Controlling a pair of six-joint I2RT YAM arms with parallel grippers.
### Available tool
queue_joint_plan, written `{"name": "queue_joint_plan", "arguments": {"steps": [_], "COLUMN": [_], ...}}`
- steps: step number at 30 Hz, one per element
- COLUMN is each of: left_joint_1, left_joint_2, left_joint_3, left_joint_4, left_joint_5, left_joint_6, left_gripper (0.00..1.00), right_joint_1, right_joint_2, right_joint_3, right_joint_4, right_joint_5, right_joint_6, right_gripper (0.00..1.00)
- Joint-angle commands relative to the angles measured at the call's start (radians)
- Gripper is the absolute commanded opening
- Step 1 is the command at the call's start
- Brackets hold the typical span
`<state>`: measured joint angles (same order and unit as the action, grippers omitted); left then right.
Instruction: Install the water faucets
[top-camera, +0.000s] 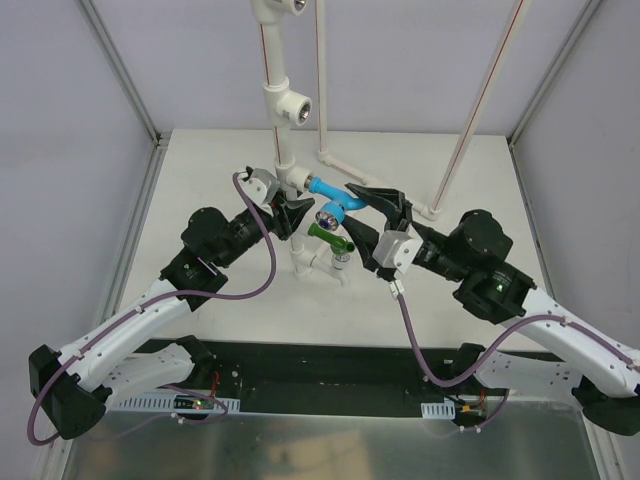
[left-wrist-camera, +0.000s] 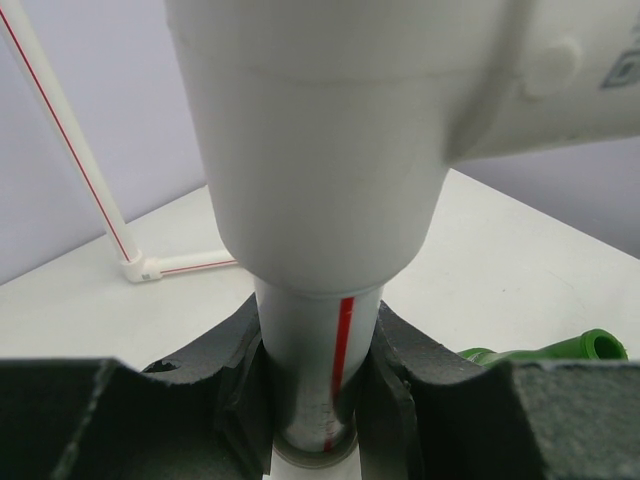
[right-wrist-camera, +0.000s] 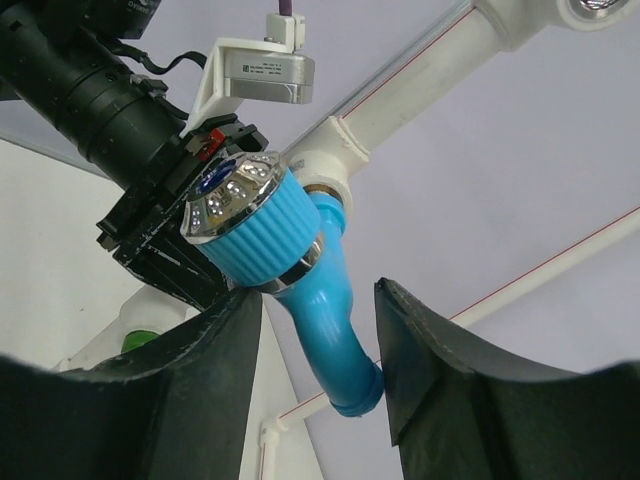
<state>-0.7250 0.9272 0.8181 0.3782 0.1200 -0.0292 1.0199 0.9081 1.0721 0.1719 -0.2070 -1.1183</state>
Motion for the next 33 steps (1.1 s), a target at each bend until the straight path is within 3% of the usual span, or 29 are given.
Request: {"name": "queue_joint_plan", "arguments": {"steps": [1,9,15,22,33], "left_joint_1": [-0.016,-0.016,-0.016,-0.016,-0.016], "left_joint_2": [0.001,-0.001,-0.005,0.001,0.001], "left_joint_3": [-0.008,-0.011,-0.013,-0.013,-0.019], "left_joint_4": [0.002,0.001,0.001,0.001,0.005], "left_joint_5": [0.049,0.050,0.049,0.050,0.050], "left_joint_6": [-0.104,-0.106,-0.109,-0.109,-0.109], "left_gripper": [0.00,0.00,0.00,0.00,0.00], "right_joint_1": [0.014,0.028,0.034,0.034,0.034], "right_joint_2": [0.037,0.087,0.104,0.104,0.124], "right_joint_3": [0.045,0.095,0.123,0.114,0.089], "right_joint_4": [-0.023,-0.057,-0.077,-0.054,0.008], "right_joint_5": [-0.048,-0.048,-0.048,-0.016,0.058], "right_joint_6": [-0.055,-0.132,-0.098,0.070,0.394], "right_gripper": [0.53,0.51,0.36,0.21,0.14]}}
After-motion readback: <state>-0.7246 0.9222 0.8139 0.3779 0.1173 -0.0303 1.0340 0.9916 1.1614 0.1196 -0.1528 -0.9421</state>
